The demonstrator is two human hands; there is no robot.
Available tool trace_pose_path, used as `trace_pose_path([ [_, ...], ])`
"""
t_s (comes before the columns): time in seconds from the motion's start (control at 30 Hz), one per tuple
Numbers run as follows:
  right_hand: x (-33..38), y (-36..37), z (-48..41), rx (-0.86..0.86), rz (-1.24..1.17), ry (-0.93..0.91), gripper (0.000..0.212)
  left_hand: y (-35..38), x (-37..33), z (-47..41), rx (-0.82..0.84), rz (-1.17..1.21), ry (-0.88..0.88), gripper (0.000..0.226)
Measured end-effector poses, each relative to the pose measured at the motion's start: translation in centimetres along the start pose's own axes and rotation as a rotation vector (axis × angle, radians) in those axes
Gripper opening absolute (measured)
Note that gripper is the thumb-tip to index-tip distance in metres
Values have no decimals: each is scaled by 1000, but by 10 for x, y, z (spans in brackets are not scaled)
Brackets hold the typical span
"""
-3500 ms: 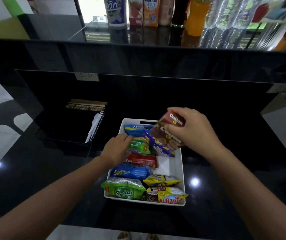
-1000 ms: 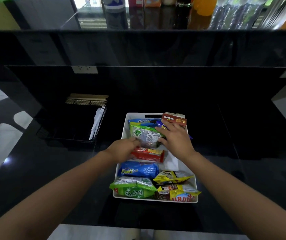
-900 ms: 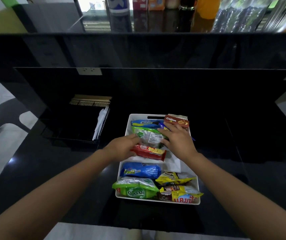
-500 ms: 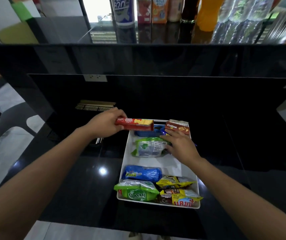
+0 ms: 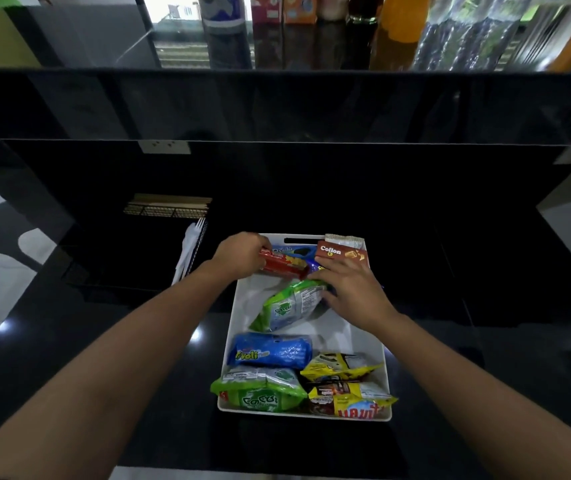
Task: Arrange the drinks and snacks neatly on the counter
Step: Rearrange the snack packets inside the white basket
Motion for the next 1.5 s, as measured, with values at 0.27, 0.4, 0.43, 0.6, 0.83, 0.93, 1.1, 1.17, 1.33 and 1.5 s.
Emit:
trace_pose_path([
  [0.27,-4,-4,-3,-78,-23,30,38,10,3,-5,58,162,-55,38],
  [0.4,-2,-2,-3,-86,-21,41,38,23,6,0,46,139,-45,37],
  [0.43,-2,-1,-4,-86,-20,42,38,27,6,0,39,118,-30,37],
  [0.6,0,-1,-1,-130,20,12,49,32,5,0,-102,-102,116,41],
  [0.83,2,1,0,-113,59,-1,53,41,2,7,-70,-329,140,38],
  [0.93,4,1,0,-103,62,-10,51,44,5,11,-70,-325,102,40],
  [1.1,1,2,-4,-83,40,9,53,15,-4,21,-142,-25,25,36],
  [1.17,0,3,-7,-85,53,18,52,-5,-12,29,-136,201,-11,36],
  [1.33,-9,2,-12,-26,91,23,60,-12,-52,59,316,121,2,76],
  [1.5,-15,1,-5,-32,165,60,84,7,-69,68,205,-269,125,56],
])
Point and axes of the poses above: each hand's wrist, its own z-axis away from the middle knuckle, its own y-axis out of the palm, x = y × z, the point moved 5 cm from there along -z, towards the middle knuckle, and after that the axes turned 8 degrees about -x, right-handed, at the moved point
